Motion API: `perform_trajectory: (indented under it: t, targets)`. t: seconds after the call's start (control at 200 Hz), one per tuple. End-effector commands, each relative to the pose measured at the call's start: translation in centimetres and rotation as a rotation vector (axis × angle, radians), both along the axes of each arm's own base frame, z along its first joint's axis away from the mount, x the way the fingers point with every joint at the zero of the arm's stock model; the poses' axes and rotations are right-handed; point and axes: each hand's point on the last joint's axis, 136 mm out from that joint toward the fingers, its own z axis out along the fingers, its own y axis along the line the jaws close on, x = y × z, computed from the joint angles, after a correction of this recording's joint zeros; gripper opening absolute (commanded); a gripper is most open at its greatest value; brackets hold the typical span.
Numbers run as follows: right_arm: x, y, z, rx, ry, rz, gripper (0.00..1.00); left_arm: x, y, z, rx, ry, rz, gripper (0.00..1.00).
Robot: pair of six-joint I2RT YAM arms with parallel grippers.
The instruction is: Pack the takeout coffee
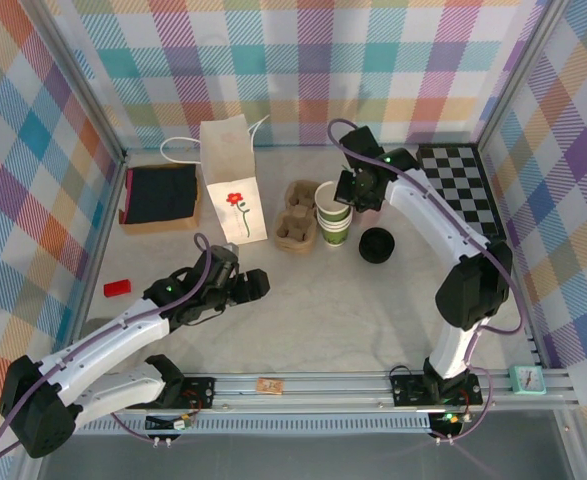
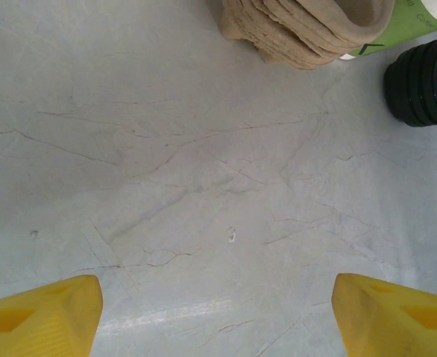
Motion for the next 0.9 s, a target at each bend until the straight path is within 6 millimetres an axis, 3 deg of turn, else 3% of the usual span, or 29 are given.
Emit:
perform_trajectory:
  t: [0.0, 0.305, 0.585, 0.77, 0.896]
  targets:
    - [-1.0, -0.2, 4.0, 0.023, -0.067, 0.020, 0.05, 0.3, 0.6, 1.2, 0.042, -0.012, -0.007, 0.81]
    - [-2.3, -0.6, 9.5, 0.074, -0.162, 0.052, 0.05, 0.9, -0.3, 3.9, 0.003, -0.064, -0.036, 0.80]
    - [-5.3, -1.0, 14.6, 0.132, -0.242, 0.133, 0.05, 1.2, -0.6, 4.9, 0.003, -0.077, -0.047, 0.81]
    - [-8.7, -0.6, 14.3, 0.155, -0.192, 0.251, 0.05, 1.3, -0.7, 5.9, -0.004, -0.091, -0.056, 0.80]
    - [-11.3, -0.3, 11.9, 0.144, -0.131, 0.329, 0.05, 1.4, -0.8, 6.4, -0.006, -0.100, -0.062, 0.80]
